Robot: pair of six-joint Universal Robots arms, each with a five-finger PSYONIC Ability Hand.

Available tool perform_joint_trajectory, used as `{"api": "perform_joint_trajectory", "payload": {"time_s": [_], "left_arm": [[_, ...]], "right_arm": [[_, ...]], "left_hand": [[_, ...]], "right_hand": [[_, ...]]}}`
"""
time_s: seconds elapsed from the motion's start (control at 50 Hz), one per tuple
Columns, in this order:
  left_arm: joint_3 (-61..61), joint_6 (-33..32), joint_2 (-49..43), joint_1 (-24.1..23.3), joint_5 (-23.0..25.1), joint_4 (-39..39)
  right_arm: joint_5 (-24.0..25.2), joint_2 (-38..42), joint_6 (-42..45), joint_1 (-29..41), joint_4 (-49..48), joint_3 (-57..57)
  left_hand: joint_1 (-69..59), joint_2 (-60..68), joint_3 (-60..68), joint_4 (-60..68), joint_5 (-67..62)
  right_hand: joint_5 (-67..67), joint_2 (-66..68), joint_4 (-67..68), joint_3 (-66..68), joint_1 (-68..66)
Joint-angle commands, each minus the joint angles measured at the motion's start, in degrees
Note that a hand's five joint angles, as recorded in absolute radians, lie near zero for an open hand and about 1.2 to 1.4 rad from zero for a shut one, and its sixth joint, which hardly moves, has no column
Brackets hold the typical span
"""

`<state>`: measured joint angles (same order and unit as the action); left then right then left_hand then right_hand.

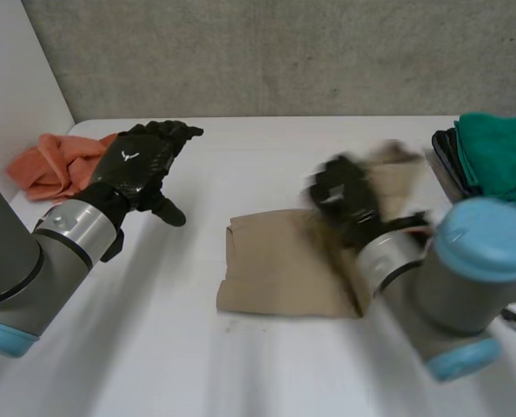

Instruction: Fold the laundry.

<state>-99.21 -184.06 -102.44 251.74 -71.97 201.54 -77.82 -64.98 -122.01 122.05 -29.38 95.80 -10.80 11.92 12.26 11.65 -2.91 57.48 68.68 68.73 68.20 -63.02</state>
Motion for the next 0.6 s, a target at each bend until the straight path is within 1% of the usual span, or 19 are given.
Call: {"api": "perform_joint_trajectory", "payload": {"time_s": [0.02, 0.04, 0.06, 0.08, 0.1, 0.12, 0.16, 0.18, 0.24, 0.26, 0.3, 0.34, 0.4, 0.44, 0.46, 0.48, 0.5, 0.54, 0.6], "left_arm": [[-0.1, -0.2, -0.4, -0.5, -0.1, -1.0], [0.1, -0.3, -0.4, -0.6, -0.2, -1.3], [0.2, -0.4, -0.4, -0.7, -0.2, -1.7], [0.7, -0.5, -0.6, -1.0, -0.4, -2.3], [1.1, -0.7, -0.6, -1.2, -0.4, -2.6], [1.6, -0.8, -0.6, -1.3, -0.5, -3.0], [3.5, -0.9, -0.7, -2.1, -1.2, -4.3], [4.2, -0.9, -0.8, -2.4, -1.5, -4.8], [7.5, -1.0, -1.4, -4.2, -3.0, -7.1], [8.5, -1.0, -1.5, -4.6, -3.3, -7.6], [11.2, -1.0, -2.7, -6.0, -4.4, -9.2], [13.2, -1.0, -3.5, -7.1, -5.1, -10.5], [16.2, -1.1, -5.1, -10.7, -6.1, -12.9], [17.8, -1.3, -6.4, -12.8, -6.5, -14.1], [19.2, -1.7, -7.8, -14.9, -6.8, -14.8], [19.9, -1.9, -8.4, -15.9, -6.9, -15.0], [20.5, -2.2, -9.2, -16.9, -7.0, -15.3], [22.5, -3.2, -11.7, -19.7, -7.4, -15.9], [24.4, -4.6, -14.8, -22.2, -8.2, -16.4]], "right_arm": [[14.4, 7.1, 2.2, 7.4, 4.6, -1.6], [13.5, 7.1, 2.6, 7.6, 6.1, -2.6], [12.3, 7.0, 2.7, 7.7, 7.7, -3.5], [11.2, 6.6, 2.0, 7.6, 9.1, -4.3], [8.8, 5.8, -1.1, 7.4, 10.6, -5.5], [7.9, 5.0, -3.9, 7.2, 10.6, -6.0], [7.6, 2.7, -11.5, 6.3, 10.3, -6.3], [7.7, -0.9, -21.3, 4.7, 9.9, -6.4], [7.9, -5.7, -36.0, 1.7, 9.4, -6.6], [7.5, -6.5, -44.3, -0.1, 9.3, -6.7], [7.2, -6.8, -50.8, -1.6, 9.5, -7.2], [6.3, -6.7, -54.0, -3.8, 11.3, -8.1], [5.0, -6.0, -53.0, -6.1, 15.6, -9.6], [3.3, -3.7, -52.3, -7.6, 20.1, -12.2], [2.6, -2.8, -52.1, -8.1, 21.6, -13.2], [2.0, -2.2, -52.2, -8.6, 23.3, -14.1], [1.0, -1.1, -52.6, -9.6, 26.4, -15.6], [0.4, -0.2, -53.3, -10.7, 28.8, -16.7], [0.6, 1.3, -54.9, -11.8, 31.0, -18.0]], "left_hand": [[0.8, -1.9, -2.3, -1.6, 2.9], [0.8, -1.9, -2.3, -1.6, 2.9], [0.8, -1.9, -2.3, -1.6, 2.9], [0.8, -1.9, -2.3, -1.6, 2.9], [0.8, -1.9, -2.3, -1.6, 2.9], [0.8, -1.9, -2.3, -1.6, 2.9], [0.8, -1.9, -2.3, -1.6, 2.9], [0.8, -1.9, -2.3, -1.6, 2.9], [0.8, -1.9, -2.3, -1.6, 2.9], [0.8, -1.9, -2.3, -1.6, 2.9], [0.8, -1.9, -2.3, -1.6, 2.9], [0.8, -1.9, -2.3, -1.6, 2.9], [0.8, -1.9, -2.3, -1.6, 2.9], [0.8, -1.9, -2.3, -1.6, 2.9], [0.8, -1.9, -2.3, -1.6, 2.9], [0.8, -1.9, -2.3, -1.6, 2.9], [0.8, -1.9, -2.3, -1.6, 2.9], [0.8, -1.9, -2.3, -1.6, 2.9], [0.8, -1.9, -2.3, -1.6, 2.9]], "right_hand": [[-21.3, -22.5, -22.6, -22.0, 16.8], [-45.0, -46.2, -46.2, -45.7, 40.5], [-57.5, -58.7, -58.7, -58.2, 53.0], [-57.5, -58.7, -58.7, -58.2, 53.0], [-57.5, -58.7, -58.7, -58.2, 53.0], [-57.5, -58.7, -58.7, -58.2, 53.0], [-57.5, -58.7, -58.7, -58.2, 53.0], [-57.5, -58.7, -58.7, -58.2, 53.0], [-57.5, -58.7, -58.7, -58.2, 53.0], [-57.5, -58.7, -58.7, -58.2, 53.0], [-57.5, -58.7, -58.7, -58.2, 53.0], [-57.5, -58.7, -58.7, -58.2, 53.0], [-57.5, -58.7, -58.7, -58.2, 53.0], [-57.5, -58.7, -58.7, -58.2, 53.0], [-57.5, -58.7, -58.7, -58.2, 53.0], [-57.5, -58.7, -58.7, -58.2, 53.0], [-57.5, -58.7, -58.7, -58.2, 53.0], [-57.5, -58.7, -58.7, -58.2, 53.0], [-57.5, -58.7, -58.7, -58.2, 53.0]]}}
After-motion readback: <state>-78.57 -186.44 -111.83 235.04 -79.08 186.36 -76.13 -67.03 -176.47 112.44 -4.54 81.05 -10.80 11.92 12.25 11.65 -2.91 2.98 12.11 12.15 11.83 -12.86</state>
